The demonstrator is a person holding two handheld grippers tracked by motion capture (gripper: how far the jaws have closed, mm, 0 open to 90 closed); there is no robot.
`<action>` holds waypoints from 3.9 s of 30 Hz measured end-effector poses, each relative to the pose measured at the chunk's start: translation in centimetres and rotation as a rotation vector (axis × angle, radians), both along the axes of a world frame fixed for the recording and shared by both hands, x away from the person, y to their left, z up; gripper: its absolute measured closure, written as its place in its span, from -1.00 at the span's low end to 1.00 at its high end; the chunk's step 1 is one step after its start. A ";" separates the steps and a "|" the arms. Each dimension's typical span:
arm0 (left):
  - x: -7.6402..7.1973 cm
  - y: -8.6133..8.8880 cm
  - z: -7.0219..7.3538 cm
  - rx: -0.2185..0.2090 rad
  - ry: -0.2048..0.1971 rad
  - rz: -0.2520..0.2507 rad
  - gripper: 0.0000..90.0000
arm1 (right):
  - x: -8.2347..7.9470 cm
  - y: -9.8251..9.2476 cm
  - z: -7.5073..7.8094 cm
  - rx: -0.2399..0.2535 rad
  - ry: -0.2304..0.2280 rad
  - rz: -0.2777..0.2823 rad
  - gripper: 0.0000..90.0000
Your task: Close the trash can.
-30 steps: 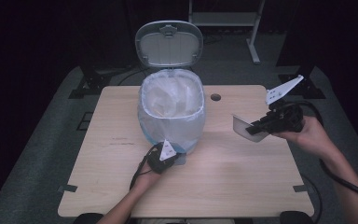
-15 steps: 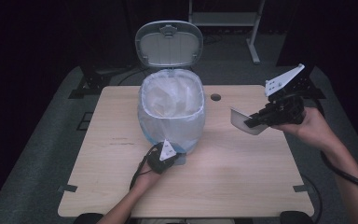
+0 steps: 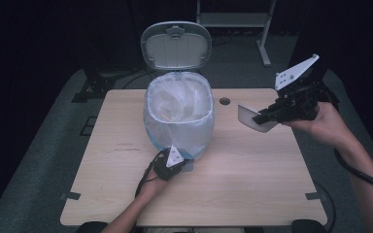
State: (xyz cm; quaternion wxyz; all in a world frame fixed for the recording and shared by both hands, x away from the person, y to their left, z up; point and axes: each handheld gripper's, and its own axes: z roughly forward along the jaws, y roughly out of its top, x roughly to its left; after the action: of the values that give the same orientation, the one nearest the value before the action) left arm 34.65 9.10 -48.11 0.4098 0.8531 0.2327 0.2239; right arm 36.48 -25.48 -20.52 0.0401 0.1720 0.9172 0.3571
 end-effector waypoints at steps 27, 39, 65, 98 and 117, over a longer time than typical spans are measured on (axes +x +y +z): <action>0.0 0.1 0.1 0.013 -0.002 -0.002 1.00 | 0.7 2.2 4.8 0.011 -0.027 0.029 0.85; 0.0 0.1 0.1 0.013 -0.002 -0.003 1.00 | 1.0 3.5 6.2 0.009 -0.048 0.046 0.85; 0.0 0.1 0.1 0.015 -0.001 -0.002 1.00 | 1.8 6.4 8.7 0.010 -0.057 0.086 0.85; 0.0 0.1 0.1 0.014 0.000 -0.002 1.00 | 3.4 11.5 9.5 -0.008 -0.059 0.144 0.85; 0.0 0.1 0.1 0.014 0.000 -0.002 1.00 | 4.6 13.5 9.7 -0.015 -0.052 0.155 0.85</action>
State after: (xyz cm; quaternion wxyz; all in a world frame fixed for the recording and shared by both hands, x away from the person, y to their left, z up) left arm 34.66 9.17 -48.04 0.4041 0.8561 0.2304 0.2253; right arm 41.06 -11.96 -10.85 0.0375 0.0908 0.9291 0.3566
